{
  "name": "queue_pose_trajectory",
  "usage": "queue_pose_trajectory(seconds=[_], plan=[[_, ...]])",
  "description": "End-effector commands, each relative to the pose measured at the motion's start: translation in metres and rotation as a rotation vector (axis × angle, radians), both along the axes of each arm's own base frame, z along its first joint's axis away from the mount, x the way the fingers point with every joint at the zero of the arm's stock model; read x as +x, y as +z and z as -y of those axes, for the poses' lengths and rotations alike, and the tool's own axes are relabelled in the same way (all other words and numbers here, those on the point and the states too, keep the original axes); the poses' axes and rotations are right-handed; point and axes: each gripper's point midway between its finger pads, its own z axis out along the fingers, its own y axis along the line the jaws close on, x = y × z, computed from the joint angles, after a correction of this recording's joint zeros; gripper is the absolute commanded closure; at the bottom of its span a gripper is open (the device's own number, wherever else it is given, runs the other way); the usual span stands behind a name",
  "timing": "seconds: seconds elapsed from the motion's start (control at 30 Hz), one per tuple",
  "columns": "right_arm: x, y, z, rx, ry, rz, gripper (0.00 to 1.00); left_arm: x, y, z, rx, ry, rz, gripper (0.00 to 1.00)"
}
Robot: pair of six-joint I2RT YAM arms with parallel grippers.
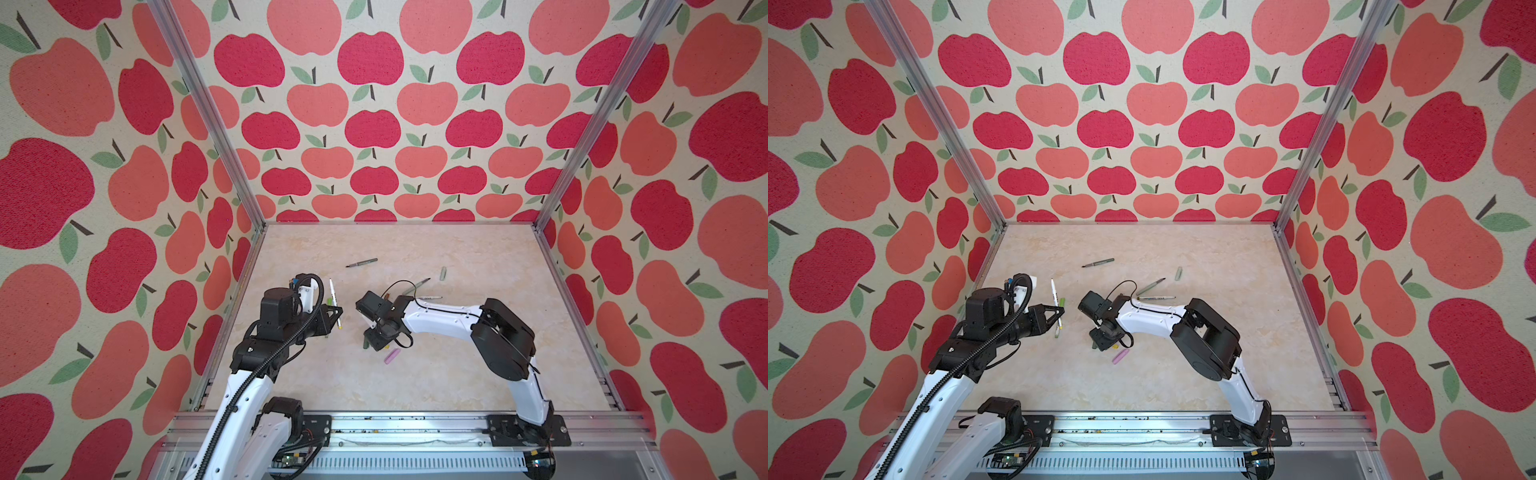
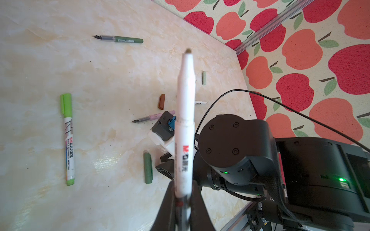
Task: Insert the pens into the pen caps
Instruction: 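Hold the pen upright with the left gripper while the right reaches for the yellow cap, then grasp the yellow cap with the right gripper and lift it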
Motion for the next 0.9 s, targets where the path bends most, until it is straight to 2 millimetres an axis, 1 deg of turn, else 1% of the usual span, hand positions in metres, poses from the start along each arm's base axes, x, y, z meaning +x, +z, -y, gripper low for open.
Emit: queue_pose_trajectory(seconds=[0.0,0.1,0.37,0.6,0.67,0.73,0.87], plan=[[0.001,0.001,0.015,-0.028,-0.014,0.021,0.70,0.005,0.013,0.003,-0.008,-0.021,0.052,0.96],[0.001,0.005,0.017,-0.025,-0.005,0.029,0.67,0.006,0.013,0.004,-0.009,-0.026,0.052,0.96],[-0.002,0.004,0.029,-0.055,0.017,0.031,0.67,0.007,0.012,0.005,-0.006,-0.023,0.052,0.95],[-0.005,-0.002,0.033,-0.078,0.032,0.023,0.76,0.009,0.012,0.008,-0.002,-0.030,0.048,0.95],[-0.005,-0.002,0.034,-0.080,0.032,0.020,0.77,0.010,0.013,0.009,-0.001,-0.033,0.050,0.95],[-0.006,-0.003,0.037,-0.083,0.031,0.020,0.76,0.011,0.014,0.009,0.001,-0.036,0.051,0.95],[-0.007,0.002,0.041,-0.082,0.028,0.027,0.72,0.013,0.013,0.012,0.002,-0.044,0.047,0.94]])
